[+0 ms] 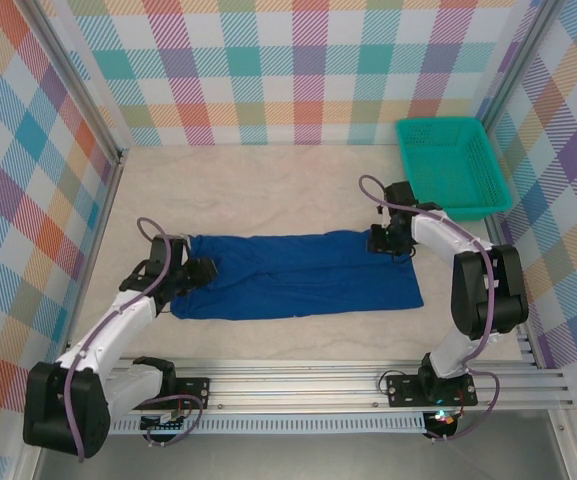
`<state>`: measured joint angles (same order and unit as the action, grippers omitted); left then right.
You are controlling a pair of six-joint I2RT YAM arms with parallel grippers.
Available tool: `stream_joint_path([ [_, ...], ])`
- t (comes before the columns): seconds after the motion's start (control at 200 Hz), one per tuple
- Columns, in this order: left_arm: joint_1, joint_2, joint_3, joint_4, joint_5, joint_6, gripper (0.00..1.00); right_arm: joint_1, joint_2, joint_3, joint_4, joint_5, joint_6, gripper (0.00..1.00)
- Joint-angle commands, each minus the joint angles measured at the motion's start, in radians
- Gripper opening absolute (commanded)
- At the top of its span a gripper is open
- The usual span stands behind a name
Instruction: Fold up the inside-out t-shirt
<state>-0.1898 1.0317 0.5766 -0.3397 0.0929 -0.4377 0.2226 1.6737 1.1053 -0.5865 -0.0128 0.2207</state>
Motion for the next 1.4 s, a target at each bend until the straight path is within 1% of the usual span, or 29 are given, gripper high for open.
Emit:
stream_joint_path([
  [0.0,-0.010,-0.004,0.021,0.052,-0.032,0.013,0.52,0.018,0.008,0.026,0.012,-0.021,-0.003,0.32],
  [0.07,-0.010,0.055,0.059,0.104,-0.059,0.055,0.60,0.024,0.016,0.029,0.019,-0.027,-0.004,0.32],
  [0.15,-0.010,0.148,0.096,0.149,-0.075,0.106,0.63,0.030,0.033,0.037,0.020,-0.035,-0.009,0.32],
  [0.25,-0.010,0.277,0.151,0.202,-0.031,0.156,0.64,0.036,0.051,0.046,0.019,-0.041,-0.017,0.33],
  [0.35,-0.013,0.381,0.204,0.222,0.044,0.197,0.65,0.040,0.057,0.050,0.021,-0.044,-0.021,0.33],
  [0.46,-0.026,0.445,0.236,0.218,0.093,0.235,0.65,0.040,0.061,0.045,0.027,-0.043,-0.026,0.34],
  [0.59,-0.046,0.497,0.250,0.231,0.138,0.250,0.62,0.040,0.076,0.040,0.036,-0.047,-0.025,0.34],
  [0.705,-0.062,0.522,0.267,0.199,0.153,0.255,0.55,0.040,0.083,0.040,0.036,-0.046,-0.026,0.34],
  [0.755,-0.068,0.515,0.264,0.186,0.160,0.255,0.51,0.040,0.083,0.039,0.036,-0.043,-0.027,0.34],
  [0.975,-0.100,0.468,0.223,0.159,0.177,0.245,0.39,0.040,0.091,0.042,0.036,-0.035,-0.030,0.34],
  [1.05,-0.105,0.472,0.223,0.147,0.180,0.243,0.31,0.041,0.095,0.045,0.037,-0.038,-0.029,0.35],
  [1.13,-0.113,0.464,0.221,0.136,0.182,0.239,0.17,0.041,0.096,0.048,0.036,-0.039,-0.029,0.35],
  [1.2,-0.124,0.446,0.214,0.127,0.186,0.234,0.08,0.041,0.089,0.045,0.034,-0.036,-0.030,0.34],
  [1.285,-0.140,0.414,0.195,0.118,0.203,0.224,0.02,0.041,0.083,0.040,0.031,-0.029,-0.032,0.35],
  [1.345,-0.155,0.383,0.176,0.110,0.217,0.213,0.00,0.041,0.076,0.036,0.030,-0.026,-0.032,0.35],
  [1.395,-0.171,0.356,0.156,0.108,0.235,0.201,0.00,0.042,0.071,0.034,0.030,-0.023,-0.034,0.35],
])
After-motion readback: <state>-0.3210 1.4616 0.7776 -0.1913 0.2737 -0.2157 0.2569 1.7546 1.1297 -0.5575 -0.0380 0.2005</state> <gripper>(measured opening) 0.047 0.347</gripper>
